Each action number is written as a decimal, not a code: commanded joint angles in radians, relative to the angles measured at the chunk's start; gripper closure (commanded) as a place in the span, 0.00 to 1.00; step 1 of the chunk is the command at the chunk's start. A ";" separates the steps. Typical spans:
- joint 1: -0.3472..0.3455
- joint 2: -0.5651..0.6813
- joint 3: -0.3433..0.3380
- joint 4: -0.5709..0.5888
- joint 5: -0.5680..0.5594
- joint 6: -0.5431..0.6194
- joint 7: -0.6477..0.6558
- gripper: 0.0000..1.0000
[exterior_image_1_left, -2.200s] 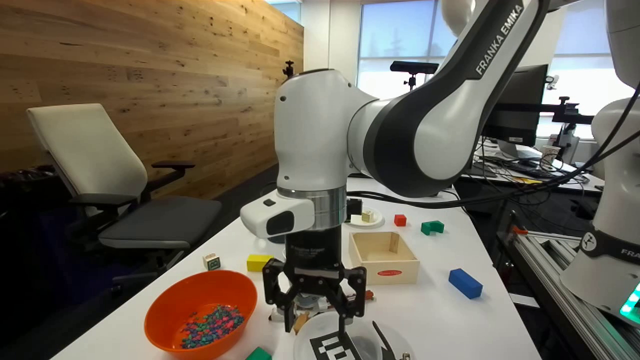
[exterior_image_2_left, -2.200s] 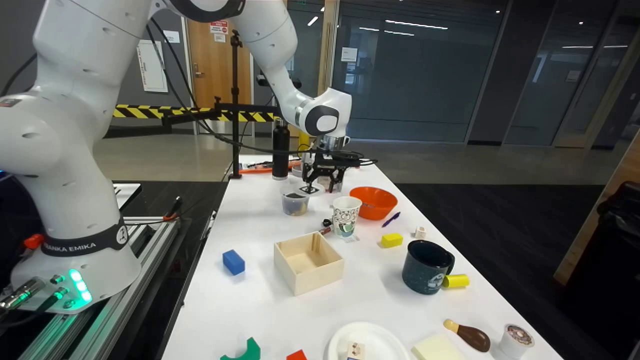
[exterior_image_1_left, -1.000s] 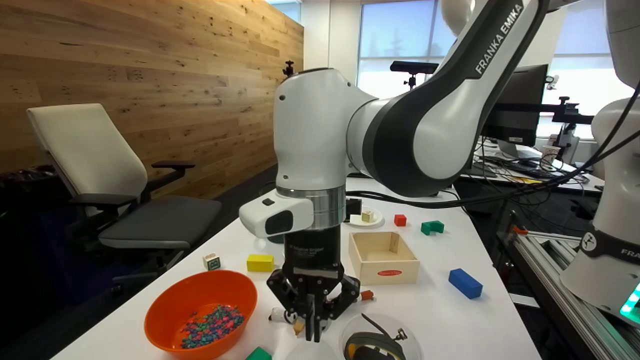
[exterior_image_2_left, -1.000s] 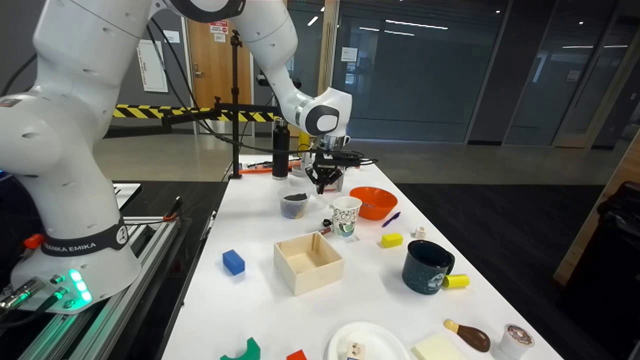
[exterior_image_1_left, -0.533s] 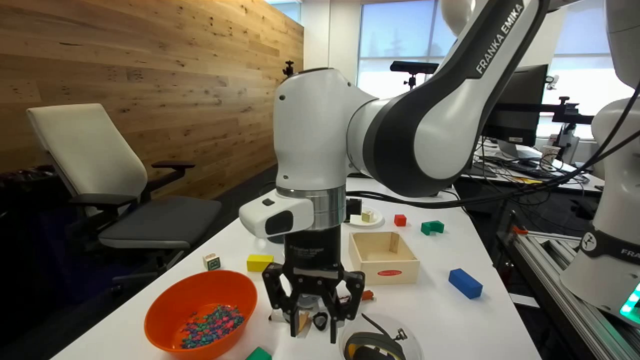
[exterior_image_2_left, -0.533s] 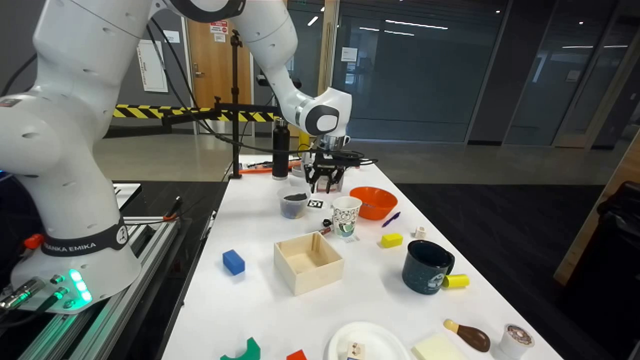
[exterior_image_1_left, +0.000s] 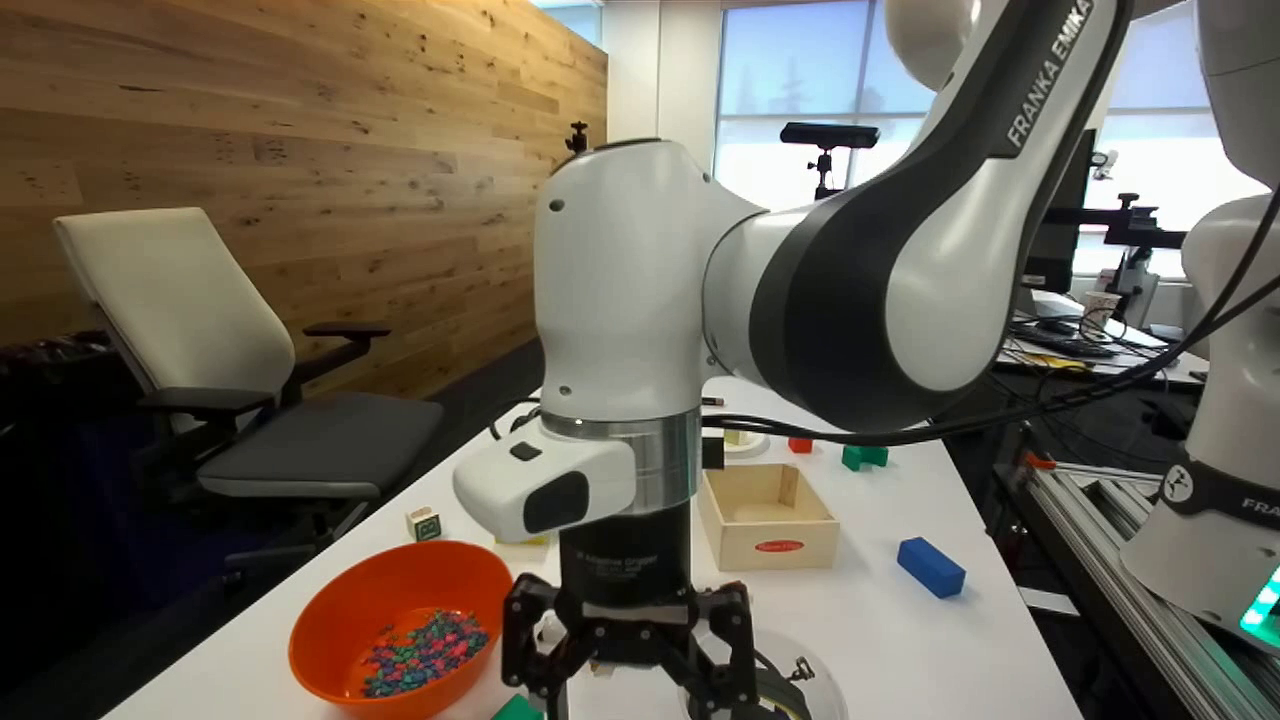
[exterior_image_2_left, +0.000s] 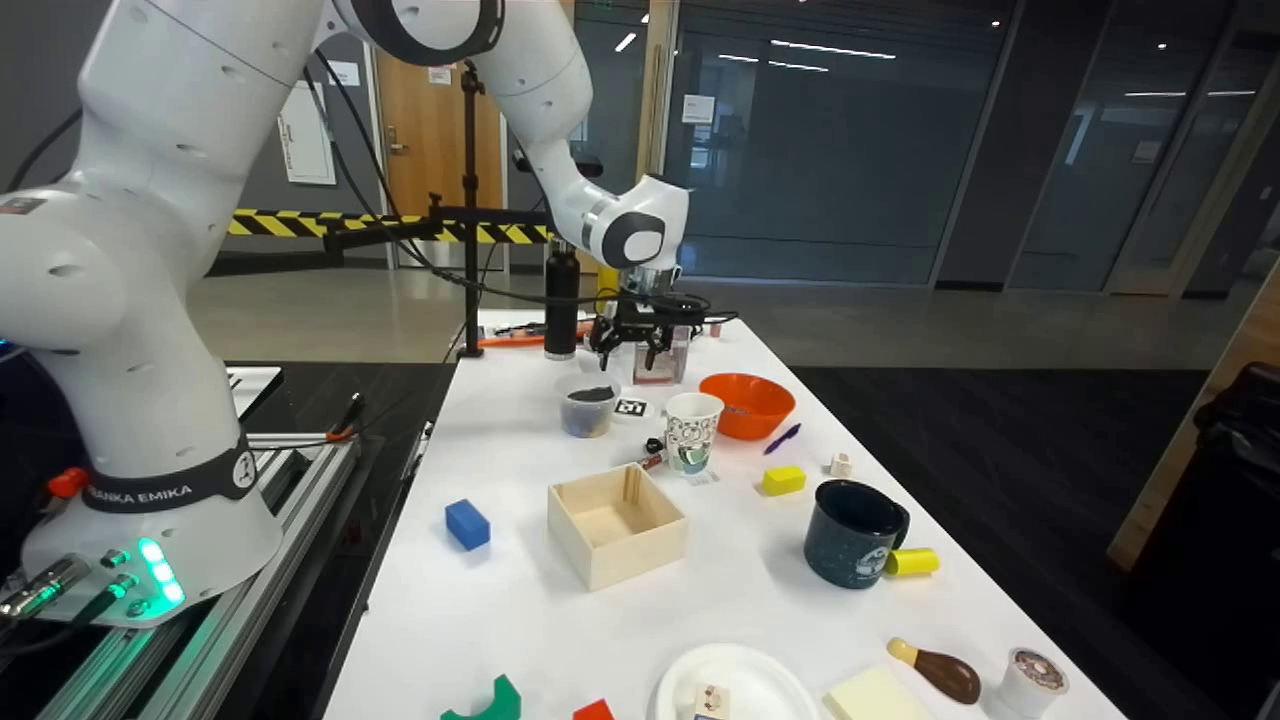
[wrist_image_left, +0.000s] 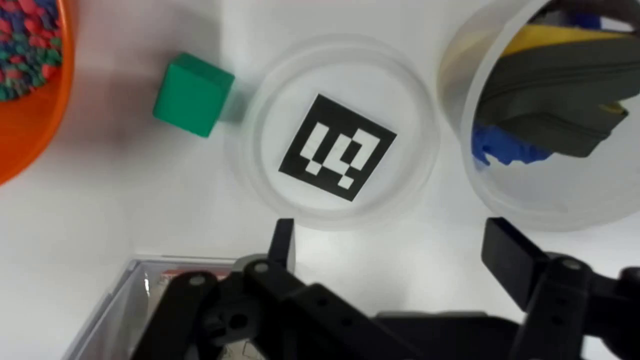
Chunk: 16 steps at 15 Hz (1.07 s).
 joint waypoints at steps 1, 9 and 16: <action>0.016 0.093 0.032 0.080 0.017 0.008 -0.069 0.07; 0.007 0.210 0.043 0.175 0.008 -0.020 -0.197 0.08; 0.009 0.249 0.018 0.232 0.004 -0.049 -0.227 0.08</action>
